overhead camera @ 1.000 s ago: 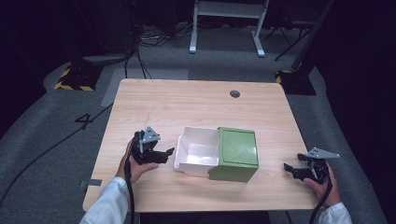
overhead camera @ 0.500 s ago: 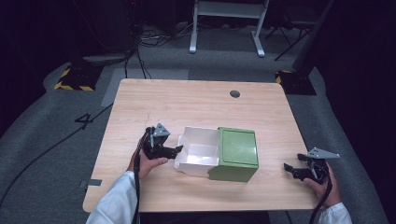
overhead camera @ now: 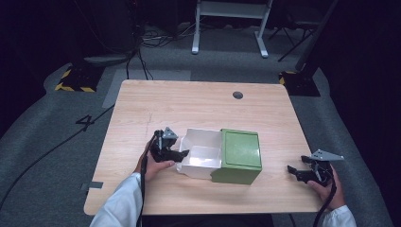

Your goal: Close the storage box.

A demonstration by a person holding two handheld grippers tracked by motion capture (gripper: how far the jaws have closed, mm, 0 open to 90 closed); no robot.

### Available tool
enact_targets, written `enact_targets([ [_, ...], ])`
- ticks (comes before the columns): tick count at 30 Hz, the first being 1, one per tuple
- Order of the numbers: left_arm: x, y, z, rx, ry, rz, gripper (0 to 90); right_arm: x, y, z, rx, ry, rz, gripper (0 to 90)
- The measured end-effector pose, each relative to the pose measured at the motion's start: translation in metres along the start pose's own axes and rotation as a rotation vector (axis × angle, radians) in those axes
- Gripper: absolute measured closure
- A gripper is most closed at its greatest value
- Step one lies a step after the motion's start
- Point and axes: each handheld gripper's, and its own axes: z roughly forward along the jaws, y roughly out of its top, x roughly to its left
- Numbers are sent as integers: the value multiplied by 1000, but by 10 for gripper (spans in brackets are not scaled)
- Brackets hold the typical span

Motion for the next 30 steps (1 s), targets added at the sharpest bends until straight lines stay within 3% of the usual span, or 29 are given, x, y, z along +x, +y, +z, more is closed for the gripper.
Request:
enact_targets([
  [3, -3, 0, 4, 14, -18, 14, 309, 0, 0, 0, 0, 0, -1, 158],
  [4, -4, 0, 6, 18, -30, 15, 374, 0, 0, 0, -1, -4, -4, 158],
  [9, -9, 2, 10, 27, -13, 17, 455, 1, 0, 0, -2, -6, -9, 157],
  [20, -18, 10, 18, 30, 0, 20, 479, 1, 0, 0, -3, -9, -10, 157],
  [28, -30, 23, 31, 40, 3, 61, 472, 1, 0, 0, -4, -10, -12, 157],
  [30, -33, 26, 33, 35, 26, 76, 461, 1, 0, 0, -3, -9, -10, 157],
])
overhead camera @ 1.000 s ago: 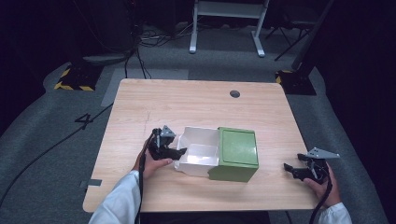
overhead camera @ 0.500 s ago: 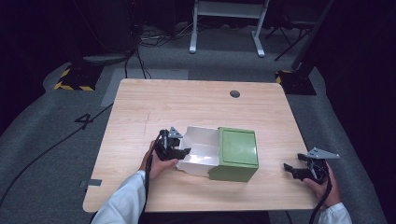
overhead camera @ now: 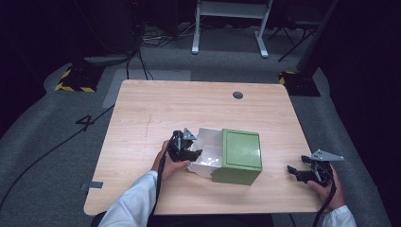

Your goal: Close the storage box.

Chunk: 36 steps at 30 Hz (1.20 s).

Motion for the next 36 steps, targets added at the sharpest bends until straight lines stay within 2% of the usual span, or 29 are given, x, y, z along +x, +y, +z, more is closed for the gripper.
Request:
enact_targets([
  [5, -5, 7, 5, -8, -8, -7, 458, 0, 0, 0, 1, 0, 0, 157],
  [9, -14, 13, 9, -10, -12, -9, 441, 0, 0, 0, 1, 2, 1, 157],
  [10, -19, 17, 10, -27, -16, -5, 424, 0, 0, 0, 1, 2, 1, 157],
  [12, -23, 20, 11, -30, -20, -1, 408, 0, 0, 0, 1, 3, 2, 157],
  [16, -34, 26, 19, -24, -28, 25, 394, 0, 0, 0, 1, 1, 1, 157],
  [19, -39, 31, 23, -21, -53, 26, 395, 0, 0, 0, 1, 3, 2, 157],
  [23, -44, 34, 27, -13, -57, 34, 391, 0, 0, 0, 1, 2, 1, 157],
  [24, -45, 35, 28, -11, -60, 43, 387, 0, 0, 0, 1, 1, 1, 157],
  [28, -48, 37, 31, -5, -66, 36, 373, 0, 0, 0, 1, 1, -1, 157],
  [36, -45, 36, 29, -6, -87, 47, 348, 0, 0, 0, 0, 1, -1, 157],
])
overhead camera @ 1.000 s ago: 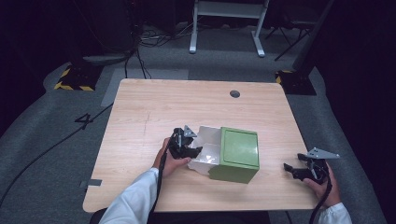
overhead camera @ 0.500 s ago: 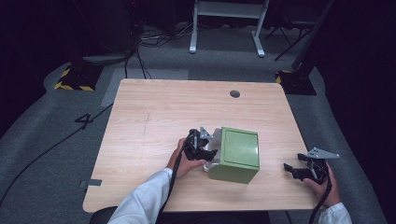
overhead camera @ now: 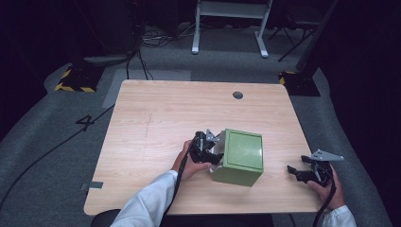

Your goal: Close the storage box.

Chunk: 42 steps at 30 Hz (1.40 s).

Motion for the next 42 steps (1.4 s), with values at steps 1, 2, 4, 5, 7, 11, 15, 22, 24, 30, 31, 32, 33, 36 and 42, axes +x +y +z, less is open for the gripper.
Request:
enact_targets([
  [1, 0, 0, -1, -1, 3, -6, 344, 0, 0, 0, 0, 0, 0, 157],
  [2, 1, 0, -2, -1, 3, -2, 342, 0, 0, 0, 0, -1, -2, 157],
  [4, 2, -1, -3, -1, 0, 3, 318, 0, 0, 0, 0, -1, -2, 157],
  [5, 3, 0, -4, 2, -2, 8, 316, 0, 0, 0, 0, -1, -2, 157],
  [7, 3, -1, -7, -3, -9, 17, 310, 0, 0, 0, 0, -1, -2, 157],
  [11, 5, -1, -10, -14, -16, 15, 297, 0, 0, 0, 0, -1, -2, 157],
  [15, 7, -1, -15, -21, -8, 13, 277, 0, 0, 0, 0, -2, -3, 157],
  [22, 6, 1, -23, -16, 10, 44, 267, 0, 0, 0, -1, -3, -4, 157],
  [24, 6, 1, -26, -20, 17, 53, 256, 0, 0, 0, 0, -1, -2, 157],
  [30, 7, -1, -34, -36, 15, 75, 244, 0, 0, 0, -1, -4, -5, 157],
  [31, 7, -1, -37, -39, 11, 82, 240, 0, 0, 0, -1, -4, -5, 157],
  [32, 7, -2, -39, -46, 10, 90, 239, 0, 0, 0, -1, -4, -4, 157],
  [33, 8, -2, -41, -49, 16, 99, 231, 0, 0, 0, -1, -3, -4, 157],
  [36, 10, -2, -46, -54, 16, 94, 223, 0, 0, 0, -1, -2, -3, 157],
  [42, 14, -5, -56, -57, 30, 112, 204, 0, 0, 0, -1, -3, -4, 157],
])
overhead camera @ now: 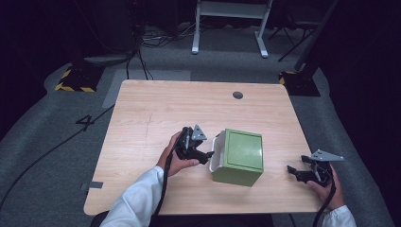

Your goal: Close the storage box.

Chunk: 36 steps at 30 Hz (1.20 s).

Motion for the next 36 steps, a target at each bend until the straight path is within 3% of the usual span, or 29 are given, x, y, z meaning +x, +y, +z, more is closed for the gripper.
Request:
enact_targets([
  [6, 4, -5, -14, 4, 35, 41, 192, 0, 0, 0, 0, 1, 0, 157],
  [17, 19, -23, -37, 44, 136, 65, 192, 0, 0, 0, 0, 0, 0, 157],
  [27, 35, -53, -56, 82, 205, 40, 192, 0, 0, 0, -1, -3, 1, 157],
  [36, 44, -88, -69, 148, 260, 12, 193, 0, 0, 0, 0, -3, 2, 157],
])
